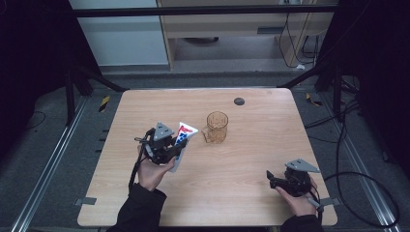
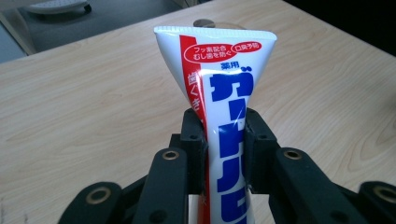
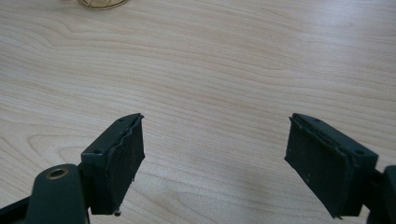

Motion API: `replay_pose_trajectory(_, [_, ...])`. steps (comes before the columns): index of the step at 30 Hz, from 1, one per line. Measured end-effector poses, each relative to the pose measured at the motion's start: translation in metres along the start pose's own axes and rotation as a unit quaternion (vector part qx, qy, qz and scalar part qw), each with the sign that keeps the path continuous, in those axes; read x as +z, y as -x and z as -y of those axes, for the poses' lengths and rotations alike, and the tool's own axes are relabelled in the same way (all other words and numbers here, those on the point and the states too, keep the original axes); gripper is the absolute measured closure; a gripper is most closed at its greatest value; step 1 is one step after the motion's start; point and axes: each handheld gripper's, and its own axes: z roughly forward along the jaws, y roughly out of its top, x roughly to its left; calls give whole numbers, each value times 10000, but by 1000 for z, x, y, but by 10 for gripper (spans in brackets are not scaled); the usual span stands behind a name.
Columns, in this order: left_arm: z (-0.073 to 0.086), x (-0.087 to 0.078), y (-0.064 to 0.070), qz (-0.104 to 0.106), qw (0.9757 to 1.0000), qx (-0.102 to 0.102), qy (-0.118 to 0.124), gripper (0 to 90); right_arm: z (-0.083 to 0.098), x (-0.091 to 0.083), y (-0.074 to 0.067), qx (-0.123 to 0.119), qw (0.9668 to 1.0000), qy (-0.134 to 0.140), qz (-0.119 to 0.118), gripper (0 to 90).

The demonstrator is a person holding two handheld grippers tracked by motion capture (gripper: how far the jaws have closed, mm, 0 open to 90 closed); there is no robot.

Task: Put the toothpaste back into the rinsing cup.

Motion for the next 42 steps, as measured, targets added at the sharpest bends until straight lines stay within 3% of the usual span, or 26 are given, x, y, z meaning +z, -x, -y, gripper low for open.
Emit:
replay_pose_trajectory(8, [-15,12,3,-27,9990,-132,429,726,1,1,1,-20,10000,-5,-4,188])
replay_pose_trajectory(17, [-31,30,2,-85,9951,-344,918,726,2,3,0,-48,10000,15,-24,185])
replay_pose_trajectory(28, [-51,49,3,-138,9869,-609,1487,725,3,4,0,-61,10000,63,-29,179])
replay_pose_trajectory(37, [-59,71,0,-239,9792,-911,1797,725,3,4,0,-58,9999,94,-27,178])
replay_pose_trajectory(42, [-64,80,2,-327,9764,-973,1899,725,3,4,1,-60,9999,106,-30,178])
